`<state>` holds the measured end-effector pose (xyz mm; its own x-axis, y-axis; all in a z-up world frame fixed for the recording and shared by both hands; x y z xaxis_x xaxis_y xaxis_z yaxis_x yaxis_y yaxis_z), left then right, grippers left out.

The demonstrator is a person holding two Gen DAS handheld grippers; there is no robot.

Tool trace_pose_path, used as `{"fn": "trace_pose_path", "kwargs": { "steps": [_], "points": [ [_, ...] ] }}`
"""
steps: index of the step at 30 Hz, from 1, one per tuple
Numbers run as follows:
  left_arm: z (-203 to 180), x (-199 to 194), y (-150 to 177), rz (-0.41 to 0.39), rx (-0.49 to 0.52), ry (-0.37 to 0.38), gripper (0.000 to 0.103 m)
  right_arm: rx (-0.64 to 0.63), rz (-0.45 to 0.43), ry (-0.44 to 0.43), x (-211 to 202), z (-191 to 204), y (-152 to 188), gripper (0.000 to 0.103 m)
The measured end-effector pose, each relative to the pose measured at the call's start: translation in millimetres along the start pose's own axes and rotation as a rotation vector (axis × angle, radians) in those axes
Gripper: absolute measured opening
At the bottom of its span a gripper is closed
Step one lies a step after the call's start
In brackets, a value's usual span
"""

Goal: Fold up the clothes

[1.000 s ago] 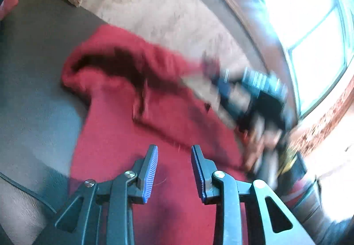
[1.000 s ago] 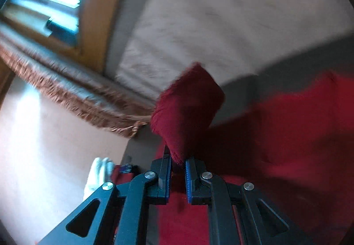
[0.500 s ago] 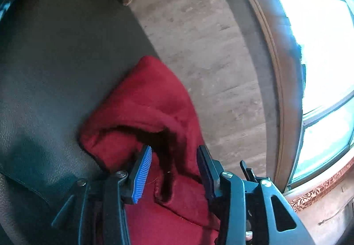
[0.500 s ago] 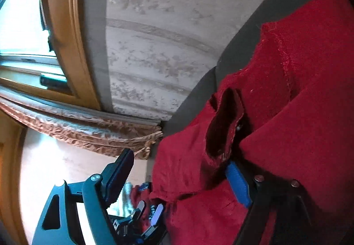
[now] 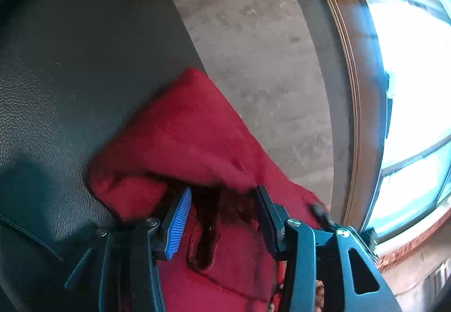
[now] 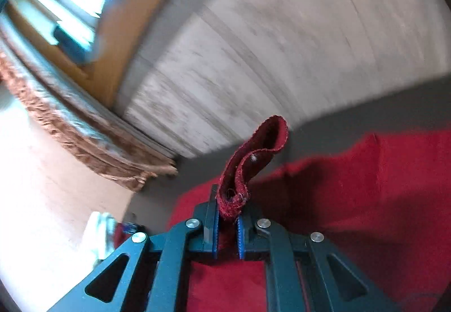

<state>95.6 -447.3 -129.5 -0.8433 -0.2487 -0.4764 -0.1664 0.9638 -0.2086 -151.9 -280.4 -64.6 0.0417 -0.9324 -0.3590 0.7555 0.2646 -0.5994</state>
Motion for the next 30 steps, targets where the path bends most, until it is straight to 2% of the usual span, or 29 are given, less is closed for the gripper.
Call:
{"fn": "trace_pose_path", "kwargs": {
  "steps": [3, 7, 9, 13, 16, 19, 21, 23, 26, 28, 30],
  "points": [
    [0, -6, -5, -0.026, -0.033, 0.021, 0.047, -0.067, -0.019, -0.019, -18, 23, -8, 0.011],
    [-4, -17, 1, -0.027, -0.011, 0.040, 0.047, -0.110, -0.041, 0.009, -55, 20, 1, 0.011],
    [-5, -18, 7, -0.020, -0.003, 0.042, 0.047, -0.083, -0.044, 0.051, -71, -2, 11, 0.011],
    [-2, -21, 17, 0.002, -0.006, 0.034, 0.047, 0.055, -0.032, 0.161, -93, -73, 42, 0.011],
    [-12, -26, 27, 0.012, 0.003, 0.053, 0.048, 0.151, -0.014, 0.200, -98, -115, 65, 0.012],
    [-22, -20, 39, 0.043, 0.042, 0.056, 0.049, 0.199, -0.011, 0.201, -96, -133, 79, 0.013],
    [-20, -11, 40, 0.060, 0.026, 0.036, 0.049, 0.199, -0.012, 0.204, -94, -135, 82, 0.013],
    [-12, -4, 41, 0.077, -0.025, 0.026, 0.049, 0.197, -0.022, 0.204, -97, -135, 83, 0.013],
    [-6, 1, 52, 0.120, -0.122, 0.060, 0.050, 0.226, -0.032, 0.189, -100, -143, 83, 0.012],
    [-12, -1, 54, 0.094, -0.060, 0.030, 0.050, 0.253, -0.038, 0.154, -102, -148, 84, 0.014],
    [-11, 1, 49, 0.070, -0.046, 0.006, 0.050, 0.271, -0.047, 0.125, -103, -149, 83, 0.017]
  ]
}}
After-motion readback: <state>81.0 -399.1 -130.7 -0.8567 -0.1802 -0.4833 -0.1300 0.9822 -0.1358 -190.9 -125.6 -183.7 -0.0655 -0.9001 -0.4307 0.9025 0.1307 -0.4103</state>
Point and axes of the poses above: each gripper's, at about its wrist camera, not at the fingertips, and x roughly the way its jaws point, z to its left, y to its underside, the point moved 7 cm from there along x, roughly the way its jaws point, and after that the axes turned 8 degrees about -y, right-handed, at the moved point
